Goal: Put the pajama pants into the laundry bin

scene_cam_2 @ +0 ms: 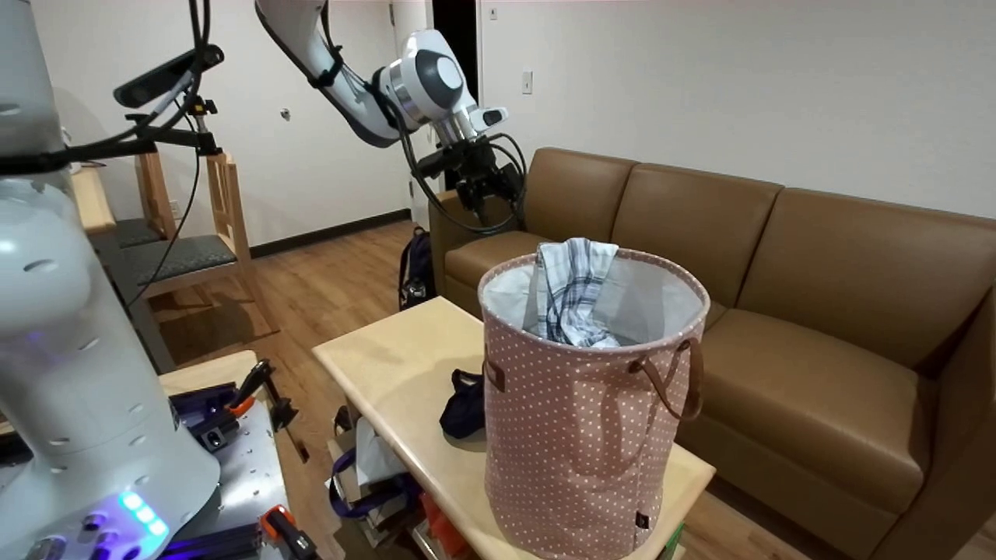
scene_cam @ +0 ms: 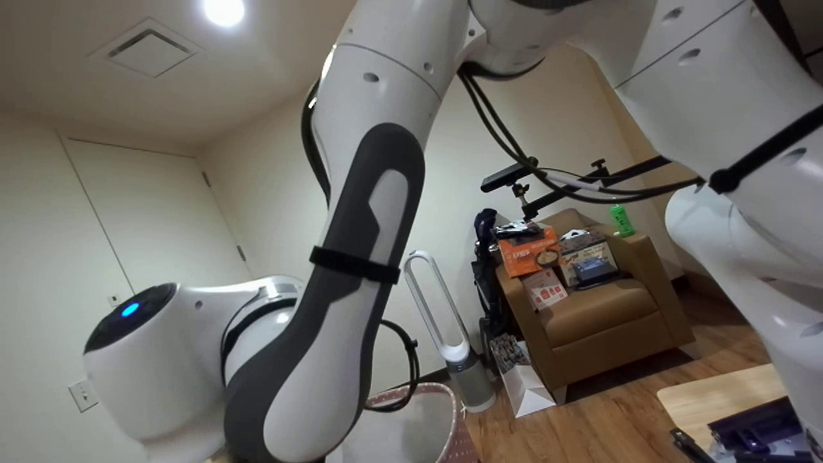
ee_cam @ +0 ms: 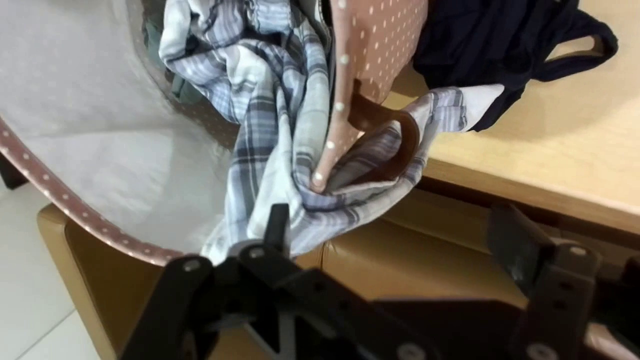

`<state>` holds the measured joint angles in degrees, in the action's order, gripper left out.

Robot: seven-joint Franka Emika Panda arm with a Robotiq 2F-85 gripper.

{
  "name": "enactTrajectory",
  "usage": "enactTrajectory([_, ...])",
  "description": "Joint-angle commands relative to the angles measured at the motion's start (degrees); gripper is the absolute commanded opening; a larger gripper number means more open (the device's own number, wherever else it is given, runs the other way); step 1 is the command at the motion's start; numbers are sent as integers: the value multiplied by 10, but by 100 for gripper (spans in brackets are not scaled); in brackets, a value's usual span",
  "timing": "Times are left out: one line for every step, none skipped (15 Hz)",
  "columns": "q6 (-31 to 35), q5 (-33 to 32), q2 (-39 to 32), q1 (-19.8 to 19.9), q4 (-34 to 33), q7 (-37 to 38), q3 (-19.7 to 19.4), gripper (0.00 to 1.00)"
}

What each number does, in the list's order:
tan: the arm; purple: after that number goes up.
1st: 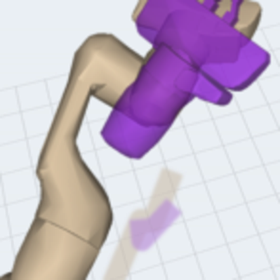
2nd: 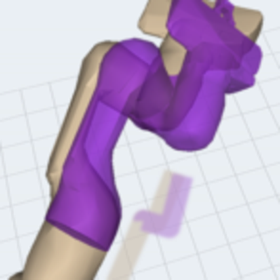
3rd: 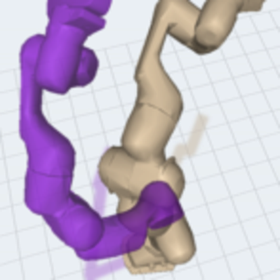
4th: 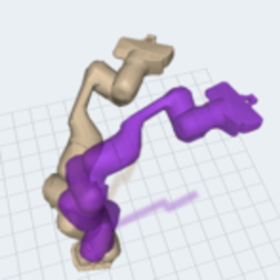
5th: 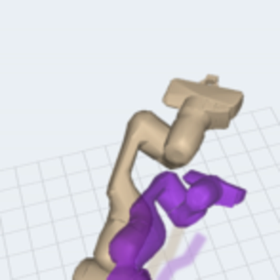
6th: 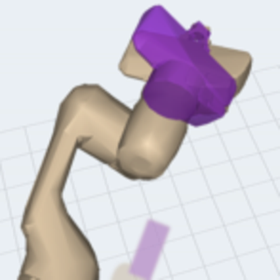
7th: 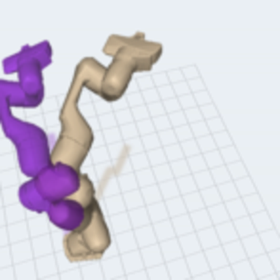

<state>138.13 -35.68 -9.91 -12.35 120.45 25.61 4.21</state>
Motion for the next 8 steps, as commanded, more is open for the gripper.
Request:
enactTrajectory([-2,-5,-7,-6,-4,6,2,100])
enactTrajectory([-2,-4,-9,-8,-4,6,2,100])
enactTrajectory([-36,-44,-14,-16,-14,28,-6,100])
enactTrajectory([-73,-82,-28,-24,-30,35,-10,100])
enactTrajectory([-96,-108,-41,-28,-43,34,-7,100])
enactTrajectory([-125,-134,-54,-34,-57,38,-3,100])
enactTrajectory([-148,-158,-66,-40,-69,40,1,100])
enactTrajectory([-165,-171,-80,-45,-82,31,7,100])
